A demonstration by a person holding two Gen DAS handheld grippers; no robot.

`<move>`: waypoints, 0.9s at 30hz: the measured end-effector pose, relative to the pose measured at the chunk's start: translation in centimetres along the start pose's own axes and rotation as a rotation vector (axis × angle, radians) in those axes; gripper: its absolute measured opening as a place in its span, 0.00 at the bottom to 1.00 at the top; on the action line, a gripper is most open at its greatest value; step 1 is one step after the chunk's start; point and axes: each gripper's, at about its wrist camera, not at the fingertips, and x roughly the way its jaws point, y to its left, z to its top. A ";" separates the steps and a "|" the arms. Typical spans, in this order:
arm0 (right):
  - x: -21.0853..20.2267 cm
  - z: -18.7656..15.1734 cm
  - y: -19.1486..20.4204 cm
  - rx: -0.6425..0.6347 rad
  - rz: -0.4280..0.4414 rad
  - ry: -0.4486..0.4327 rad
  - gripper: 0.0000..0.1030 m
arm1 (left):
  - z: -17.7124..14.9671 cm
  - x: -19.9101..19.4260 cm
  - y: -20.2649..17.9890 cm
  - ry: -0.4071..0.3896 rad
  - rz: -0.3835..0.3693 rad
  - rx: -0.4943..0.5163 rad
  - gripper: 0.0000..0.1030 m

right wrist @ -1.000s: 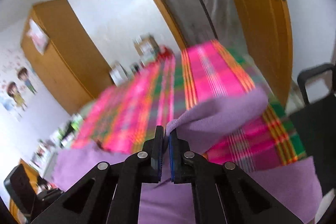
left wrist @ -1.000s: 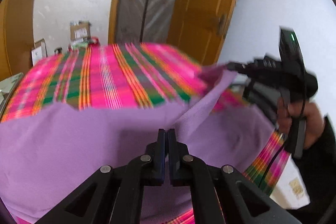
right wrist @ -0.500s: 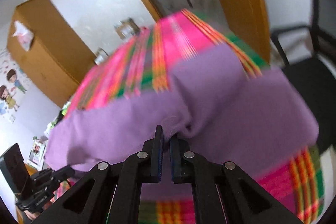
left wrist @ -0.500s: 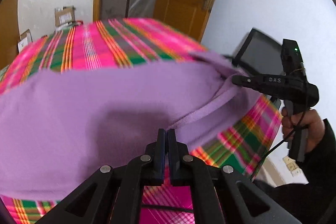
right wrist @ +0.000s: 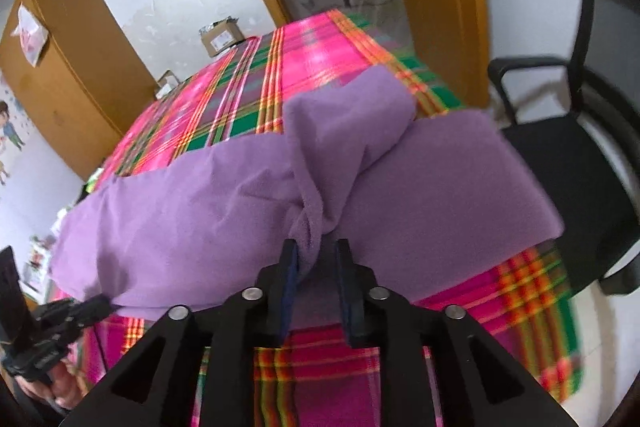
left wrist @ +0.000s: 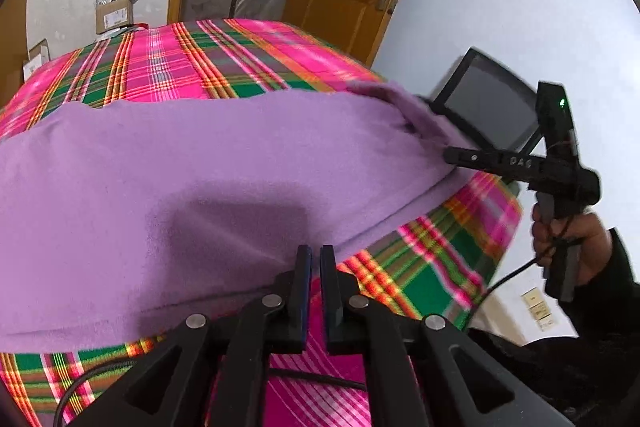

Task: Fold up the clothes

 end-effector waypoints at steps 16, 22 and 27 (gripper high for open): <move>7.2 8.2 3.8 -0.225 -0.077 0.043 0.31 | 1.7 1.0 4.2 -0.016 0.148 -0.127 0.03; 9.8 9.1 2.8 -0.217 -0.093 0.084 0.08 | 1.3 1.5 4.0 -0.016 0.159 -0.114 0.03; 6.0 9.3 -1.0 -0.082 -0.086 -0.024 0.05 | 1.1 1.5 3.9 -0.022 0.158 -0.100 0.04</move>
